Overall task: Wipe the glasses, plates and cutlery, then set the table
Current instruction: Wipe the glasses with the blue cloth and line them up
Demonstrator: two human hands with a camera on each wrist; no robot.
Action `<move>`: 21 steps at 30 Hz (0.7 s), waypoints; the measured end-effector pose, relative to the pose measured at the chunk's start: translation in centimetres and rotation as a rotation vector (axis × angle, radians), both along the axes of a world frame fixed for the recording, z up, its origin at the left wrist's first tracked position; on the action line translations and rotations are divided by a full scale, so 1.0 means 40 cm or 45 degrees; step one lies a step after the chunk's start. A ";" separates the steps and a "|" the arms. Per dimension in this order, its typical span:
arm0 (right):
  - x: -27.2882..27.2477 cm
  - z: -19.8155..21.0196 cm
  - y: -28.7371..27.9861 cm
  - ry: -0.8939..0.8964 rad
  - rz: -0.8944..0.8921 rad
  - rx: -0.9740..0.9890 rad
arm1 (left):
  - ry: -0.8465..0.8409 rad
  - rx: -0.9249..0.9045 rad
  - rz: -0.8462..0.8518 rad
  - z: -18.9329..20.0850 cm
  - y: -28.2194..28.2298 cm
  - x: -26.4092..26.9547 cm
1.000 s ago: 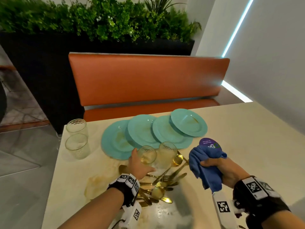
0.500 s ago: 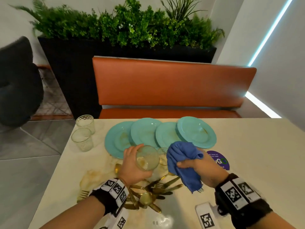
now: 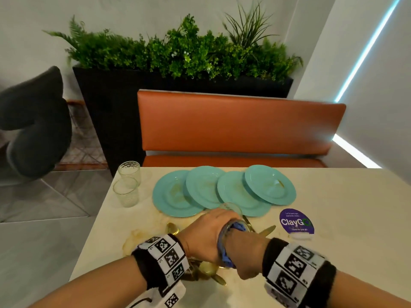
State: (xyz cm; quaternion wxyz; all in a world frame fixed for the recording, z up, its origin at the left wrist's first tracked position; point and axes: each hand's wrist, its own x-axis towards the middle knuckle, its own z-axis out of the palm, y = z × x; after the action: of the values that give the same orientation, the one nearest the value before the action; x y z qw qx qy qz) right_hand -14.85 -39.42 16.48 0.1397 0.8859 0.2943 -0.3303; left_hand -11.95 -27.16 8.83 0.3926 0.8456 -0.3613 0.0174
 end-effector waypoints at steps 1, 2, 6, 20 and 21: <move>-0.008 -0.001 0.013 0.000 0.067 -0.069 | -0.007 -0.003 -0.034 -0.001 0.008 -0.004; -0.011 -0.002 0.024 0.018 0.087 -0.085 | 0.017 -0.016 -0.063 -0.003 0.023 -0.013; -0.013 -0.030 0.056 0.297 -0.480 0.632 | -0.169 0.004 -0.043 -0.016 0.098 -0.047; -0.140 -0.067 0.267 0.118 -0.127 0.082 | 0.180 0.304 -0.220 0.003 0.267 -0.121; -0.143 -0.071 0.266 0.193 -0.245 0.207 | 0.130 0.319 -0.225 -0.002 0.271 -0.133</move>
State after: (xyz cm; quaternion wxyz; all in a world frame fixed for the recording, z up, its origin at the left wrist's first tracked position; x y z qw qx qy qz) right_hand -20.56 -28.80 13.64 0.0126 0.8909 0.2435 -0.3831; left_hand -17.27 -16.31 8.74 0.3020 0.8526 -0.4133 -0.1055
